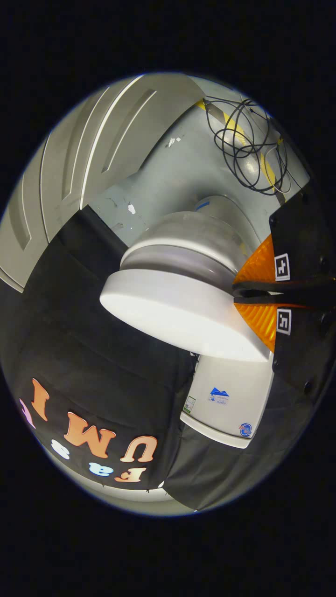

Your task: Open the toilet lid.

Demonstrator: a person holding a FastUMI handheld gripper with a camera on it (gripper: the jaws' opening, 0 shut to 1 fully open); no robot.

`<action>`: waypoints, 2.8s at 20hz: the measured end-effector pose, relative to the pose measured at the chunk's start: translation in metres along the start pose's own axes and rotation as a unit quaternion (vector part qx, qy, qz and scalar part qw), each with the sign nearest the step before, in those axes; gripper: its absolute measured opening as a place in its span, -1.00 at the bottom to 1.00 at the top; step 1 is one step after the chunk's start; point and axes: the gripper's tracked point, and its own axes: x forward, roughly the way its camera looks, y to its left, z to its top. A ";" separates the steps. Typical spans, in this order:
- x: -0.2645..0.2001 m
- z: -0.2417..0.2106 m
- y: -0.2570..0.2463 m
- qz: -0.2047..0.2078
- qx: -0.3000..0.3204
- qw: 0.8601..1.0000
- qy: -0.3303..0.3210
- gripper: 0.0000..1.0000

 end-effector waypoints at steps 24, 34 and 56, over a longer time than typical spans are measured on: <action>-0.022 0.031 0.079 -0.050 -0.170 0.982 -0.056 -0.84; -0.030 0.037 0.122 -0.059 -0.227 0.969 -0.073 -0.84; -0.038 0.031 0.204 -0.114 -0.326 0.932 -0.111 -0.84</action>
